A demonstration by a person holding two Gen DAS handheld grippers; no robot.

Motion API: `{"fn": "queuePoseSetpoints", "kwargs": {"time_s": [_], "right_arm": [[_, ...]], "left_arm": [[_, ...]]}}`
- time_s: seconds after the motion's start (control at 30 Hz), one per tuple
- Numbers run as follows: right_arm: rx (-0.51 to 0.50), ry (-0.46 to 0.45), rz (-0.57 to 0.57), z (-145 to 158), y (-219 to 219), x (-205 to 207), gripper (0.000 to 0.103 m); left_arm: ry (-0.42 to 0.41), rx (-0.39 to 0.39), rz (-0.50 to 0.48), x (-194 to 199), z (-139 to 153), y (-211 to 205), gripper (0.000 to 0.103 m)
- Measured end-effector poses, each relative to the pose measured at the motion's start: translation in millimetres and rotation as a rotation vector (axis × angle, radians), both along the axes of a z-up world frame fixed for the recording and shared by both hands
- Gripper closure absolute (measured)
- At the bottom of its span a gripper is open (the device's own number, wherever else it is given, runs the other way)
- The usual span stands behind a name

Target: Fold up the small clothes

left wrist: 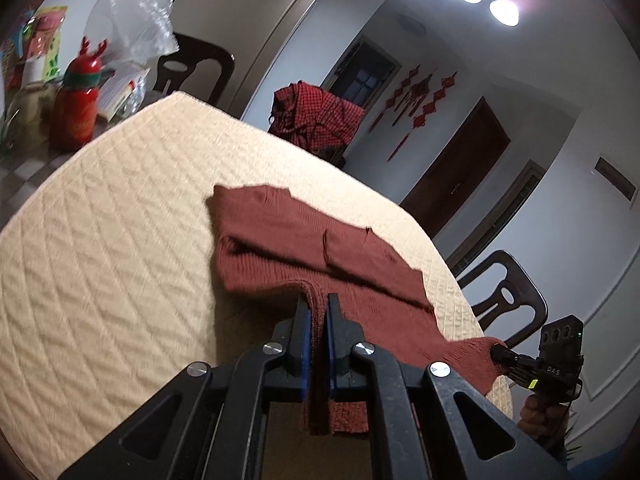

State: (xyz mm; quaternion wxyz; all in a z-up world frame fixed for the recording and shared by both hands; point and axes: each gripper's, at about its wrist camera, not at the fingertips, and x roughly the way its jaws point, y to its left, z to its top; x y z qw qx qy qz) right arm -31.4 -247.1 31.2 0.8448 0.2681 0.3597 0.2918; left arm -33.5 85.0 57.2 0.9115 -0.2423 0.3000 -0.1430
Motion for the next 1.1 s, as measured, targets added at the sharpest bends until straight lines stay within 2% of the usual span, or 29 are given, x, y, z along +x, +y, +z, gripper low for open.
{"fn": "queuePoseSetpoints", "kwargs": {"time_s": [0.2,0.4,0.53,0.7,0.83,0.97,1.1], "right_arm": [[0.007,-0.034,-0.051,15,-9,38,0.095],[-0.001,-0.039,-0.074,27,-10,93,0.095],[0.001,-0.003,-0.088,22,-9,129,0.095],[-0.014,0.093,-0.106,-5,-8,163,0.095],[-0.007,0.156,-0.125,-24,-11,178,0.095],[0.020,0.135,-0.129,-16,-14,185,0.095],[0.028,0.152,-0.145,-14,-12,206,0.095]], "left_arm": [[-0.006,-0.021,0.031,47,5,10,0.095],[-0.007,0.028,0.029,97,15,6,0.095],[0.027,0.031,0.042,133,10,4,0.095],[0.123,0.034,0.058,168,-21,5,0.095],[0.197,0.006,0.062,183,-44,7,0.095],[0.174,-0.038,0.054,186,-36,9,0.095],[0.169,-0.038,0.058,202,-31,10,0.095]]}}
